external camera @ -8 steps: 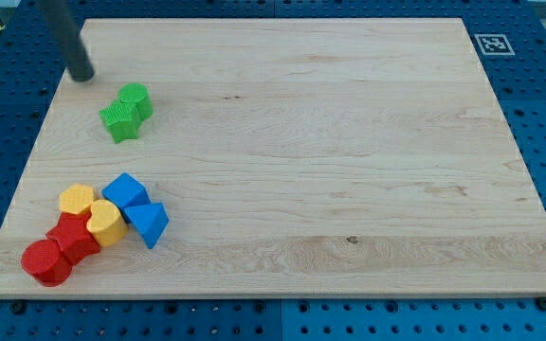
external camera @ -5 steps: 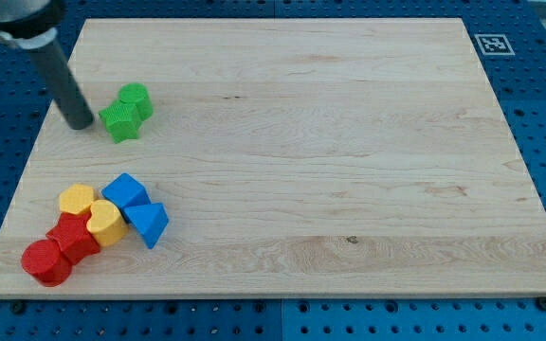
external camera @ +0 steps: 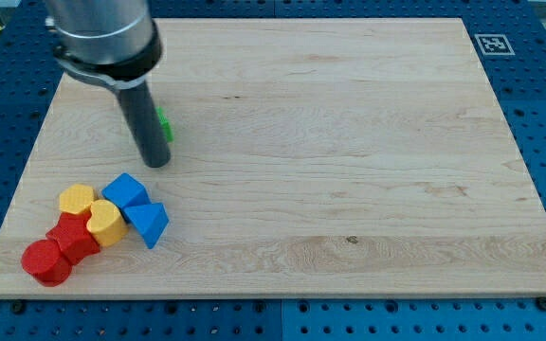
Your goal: Adjust the green star below the green circle
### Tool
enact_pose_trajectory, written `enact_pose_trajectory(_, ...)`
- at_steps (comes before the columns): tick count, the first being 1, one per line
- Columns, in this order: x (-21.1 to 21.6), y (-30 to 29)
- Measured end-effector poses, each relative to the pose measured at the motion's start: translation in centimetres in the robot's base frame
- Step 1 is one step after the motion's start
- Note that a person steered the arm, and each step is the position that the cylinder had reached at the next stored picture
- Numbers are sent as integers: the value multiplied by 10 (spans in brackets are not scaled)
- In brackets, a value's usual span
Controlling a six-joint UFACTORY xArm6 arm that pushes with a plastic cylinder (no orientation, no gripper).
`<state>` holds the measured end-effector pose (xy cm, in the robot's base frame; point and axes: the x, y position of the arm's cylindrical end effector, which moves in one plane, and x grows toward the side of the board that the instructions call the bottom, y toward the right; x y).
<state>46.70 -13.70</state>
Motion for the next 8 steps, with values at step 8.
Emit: enact_pose_trajectory(8,152,63)
